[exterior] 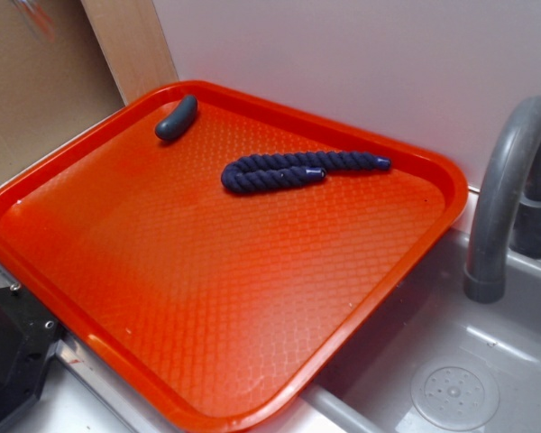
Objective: Grab the silver keys.
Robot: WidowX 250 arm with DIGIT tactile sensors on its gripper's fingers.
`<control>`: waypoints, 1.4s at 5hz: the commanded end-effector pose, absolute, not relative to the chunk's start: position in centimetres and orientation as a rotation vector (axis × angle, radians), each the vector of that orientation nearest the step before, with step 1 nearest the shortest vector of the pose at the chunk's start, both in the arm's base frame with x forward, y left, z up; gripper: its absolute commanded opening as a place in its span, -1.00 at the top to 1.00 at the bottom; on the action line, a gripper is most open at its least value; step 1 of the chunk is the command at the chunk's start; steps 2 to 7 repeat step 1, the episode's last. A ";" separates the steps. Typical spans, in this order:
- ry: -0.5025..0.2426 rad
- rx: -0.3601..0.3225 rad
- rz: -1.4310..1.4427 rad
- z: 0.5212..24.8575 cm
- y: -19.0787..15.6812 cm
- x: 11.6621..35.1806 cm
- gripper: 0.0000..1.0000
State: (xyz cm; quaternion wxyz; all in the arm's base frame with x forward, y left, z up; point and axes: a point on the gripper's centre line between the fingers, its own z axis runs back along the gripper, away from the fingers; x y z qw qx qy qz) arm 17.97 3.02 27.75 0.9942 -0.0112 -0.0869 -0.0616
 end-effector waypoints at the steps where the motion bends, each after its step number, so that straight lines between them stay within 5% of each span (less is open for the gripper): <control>1: -0.187 0.026 -0.116 27.9 1.3 18.3 1.00; 7: -0.187 0.026 -0.116 27.9 1.3 18.3 1.00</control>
